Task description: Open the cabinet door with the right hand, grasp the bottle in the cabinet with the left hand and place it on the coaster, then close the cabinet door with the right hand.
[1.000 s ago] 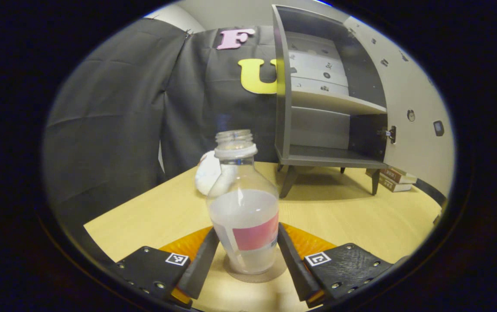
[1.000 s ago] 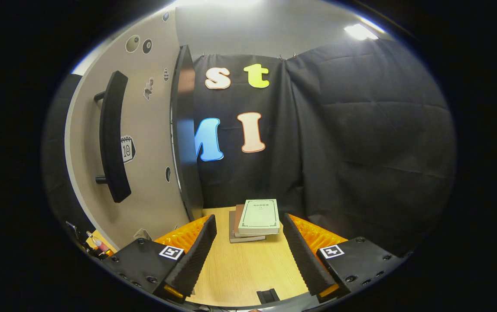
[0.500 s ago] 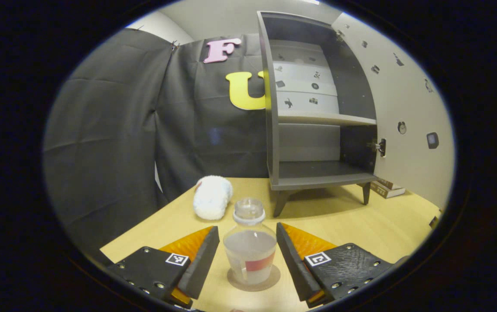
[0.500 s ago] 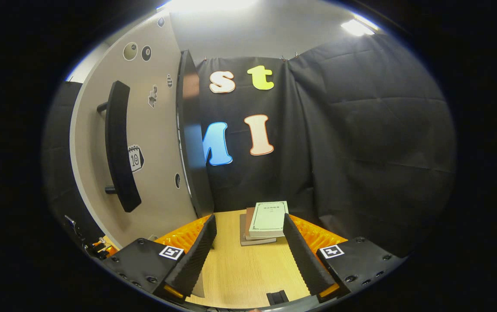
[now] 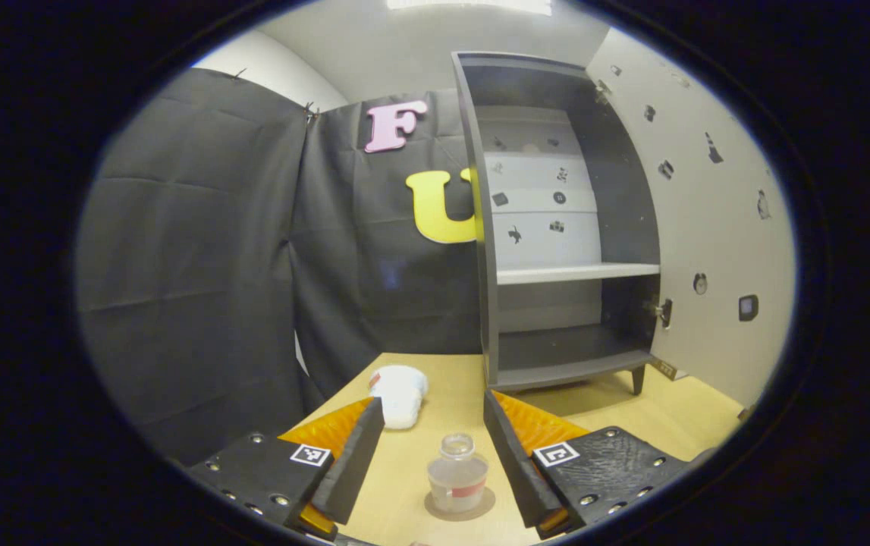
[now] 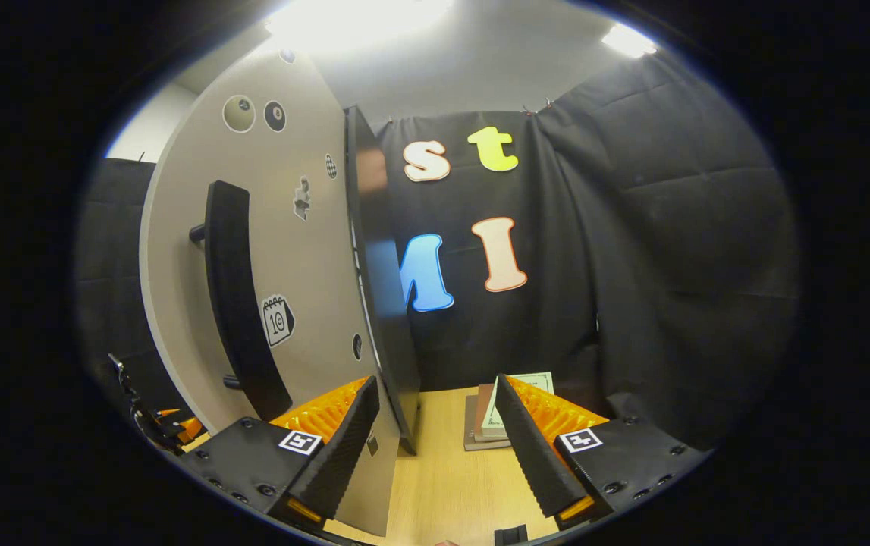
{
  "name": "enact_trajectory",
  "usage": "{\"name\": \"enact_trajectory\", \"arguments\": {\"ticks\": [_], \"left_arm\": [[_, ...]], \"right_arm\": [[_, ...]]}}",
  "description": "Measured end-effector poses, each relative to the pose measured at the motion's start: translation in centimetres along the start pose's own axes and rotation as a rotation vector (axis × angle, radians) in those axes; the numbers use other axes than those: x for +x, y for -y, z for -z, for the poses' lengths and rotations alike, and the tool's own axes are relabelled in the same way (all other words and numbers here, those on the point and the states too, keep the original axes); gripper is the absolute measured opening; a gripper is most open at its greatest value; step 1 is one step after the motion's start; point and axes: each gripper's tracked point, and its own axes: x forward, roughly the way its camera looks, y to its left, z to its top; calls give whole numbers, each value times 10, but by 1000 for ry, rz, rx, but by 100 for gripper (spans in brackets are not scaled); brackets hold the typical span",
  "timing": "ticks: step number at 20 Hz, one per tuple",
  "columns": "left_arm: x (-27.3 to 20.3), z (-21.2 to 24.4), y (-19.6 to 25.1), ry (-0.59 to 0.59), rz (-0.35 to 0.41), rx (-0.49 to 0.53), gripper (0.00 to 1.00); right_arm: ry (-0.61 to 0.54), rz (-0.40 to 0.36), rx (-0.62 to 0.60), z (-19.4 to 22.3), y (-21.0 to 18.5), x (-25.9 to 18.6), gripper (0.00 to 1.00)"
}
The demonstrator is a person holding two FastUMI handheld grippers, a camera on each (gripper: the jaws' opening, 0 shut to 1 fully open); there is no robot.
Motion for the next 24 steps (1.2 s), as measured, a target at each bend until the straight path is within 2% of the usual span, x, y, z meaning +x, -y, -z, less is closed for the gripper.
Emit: {"name": "enact_trajectory", "arguments": {"ticks": [3, 4, 5, 10, 12, 14, 19, 24], "left_arm": [[1, -26, 7, 29, 33, -13, 82], [3, -34, 9, 39, 47, -4, 82], [6, -39, 11, 46, 63, 10, 80], [16, -72, 30, 100, 165, 23, 80], [20, -79, 40, 115, 206, 25, 80], [23, -84, 47, 132, 234, 39, 82], [22, -80, 58, 135, 303, 34, 82], [22, -79, 39, 136, 302, 7, 81]], "right_arm": [[4, -55, -11, -6, -18, 7, 98], [10, -44, -25, -9, -17, 9, 92], [14, -42, -39, -11, -15, 10, 96], [-10, -35, 5, -3, -27, 9, 97], [-22, -63, 35, 1, -43, 11, 97], [-39, -109, 44, 5, -64, 15, 97], [-47, -167, 6, 3, -104, 26, 97], [-67, -187, 1, 8, -125, 41, 97]]}}
